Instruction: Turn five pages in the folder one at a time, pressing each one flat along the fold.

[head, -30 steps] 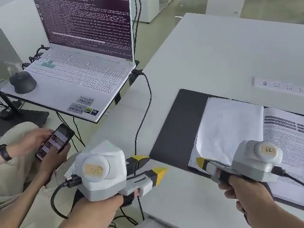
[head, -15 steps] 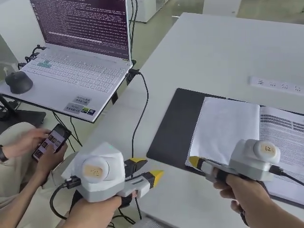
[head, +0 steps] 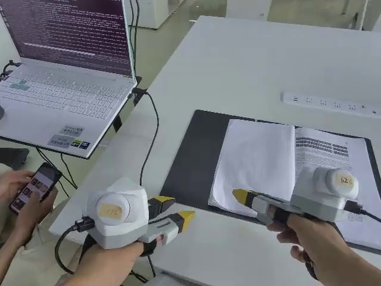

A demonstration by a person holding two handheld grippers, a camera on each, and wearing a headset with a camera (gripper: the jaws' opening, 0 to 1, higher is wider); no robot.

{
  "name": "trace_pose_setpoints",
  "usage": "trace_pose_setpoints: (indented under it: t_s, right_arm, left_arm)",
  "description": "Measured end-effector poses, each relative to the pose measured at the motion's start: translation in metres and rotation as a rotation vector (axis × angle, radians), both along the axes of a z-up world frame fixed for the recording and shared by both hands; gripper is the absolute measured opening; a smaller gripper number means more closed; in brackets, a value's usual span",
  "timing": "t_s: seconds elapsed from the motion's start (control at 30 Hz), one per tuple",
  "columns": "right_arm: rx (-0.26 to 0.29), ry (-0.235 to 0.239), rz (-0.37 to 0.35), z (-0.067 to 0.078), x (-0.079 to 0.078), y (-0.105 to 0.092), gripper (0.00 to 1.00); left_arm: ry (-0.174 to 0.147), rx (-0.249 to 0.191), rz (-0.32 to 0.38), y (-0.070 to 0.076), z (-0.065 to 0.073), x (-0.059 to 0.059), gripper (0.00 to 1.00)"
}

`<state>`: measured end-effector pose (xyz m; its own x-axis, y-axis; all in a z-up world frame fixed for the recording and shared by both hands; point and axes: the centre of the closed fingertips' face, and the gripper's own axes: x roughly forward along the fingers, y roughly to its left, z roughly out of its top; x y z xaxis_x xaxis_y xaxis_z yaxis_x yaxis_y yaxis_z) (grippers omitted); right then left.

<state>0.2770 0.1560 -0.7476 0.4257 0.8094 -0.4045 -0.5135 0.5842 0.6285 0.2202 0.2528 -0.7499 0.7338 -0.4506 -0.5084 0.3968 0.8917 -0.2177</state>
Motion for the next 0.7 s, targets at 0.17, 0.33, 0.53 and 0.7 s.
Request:
trace_pose_setpoints:
  t_s: [0.17, 0.33, 0.53, 0.7]
  right_arm:
    - [-0.010, -0.006, -0.052, 0.002, 0.010, -0.026, 0.05]
    - [-0.018, -0.010, -0.092, 0.001, 0.019, -0.050, 0.04]
    - [-0.025, 0.000, -0.141, -0.002, 0.032, -0.076, 0.03]
    - [-0.028, 0.001, -0.161, -0.003, 0.042, -0.089, 0.03]
  left_arm:
    - [0.005, 0.020, -0.053, -0.018, -0.010, 0.016, 0.27]
    - [-0.002, 0.040, -0.095, -0.036, -0.024, 0.036, 0.27]
    - [-0.014, 0.052, -0.121, -0.059, -0.036, 0.058, 0.26]
    - [0.000, 0.078, -0.124, -0.066, -0.049, 0.065, 0.26]
